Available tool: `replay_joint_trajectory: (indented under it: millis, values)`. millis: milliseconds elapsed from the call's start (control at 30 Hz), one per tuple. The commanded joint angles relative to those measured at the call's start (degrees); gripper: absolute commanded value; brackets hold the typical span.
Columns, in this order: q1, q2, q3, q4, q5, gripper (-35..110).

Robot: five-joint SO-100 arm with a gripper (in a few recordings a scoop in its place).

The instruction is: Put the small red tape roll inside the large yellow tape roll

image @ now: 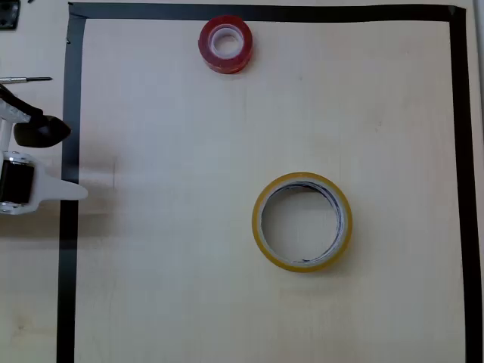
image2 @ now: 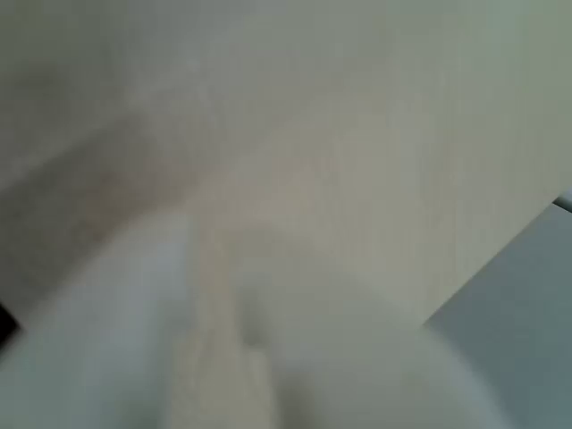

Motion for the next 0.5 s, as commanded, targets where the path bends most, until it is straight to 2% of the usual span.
replay_joint_trajectory:
  millis: [0,300,467]
  values:
    - [-1.8,0.9,1.1,1.9,1.4,0]
    - [-4.1,-0.9,-9.6,0.4,1.3,0]
    - [-4.3,-16.6,-19.0,-5.8,1.5,0]
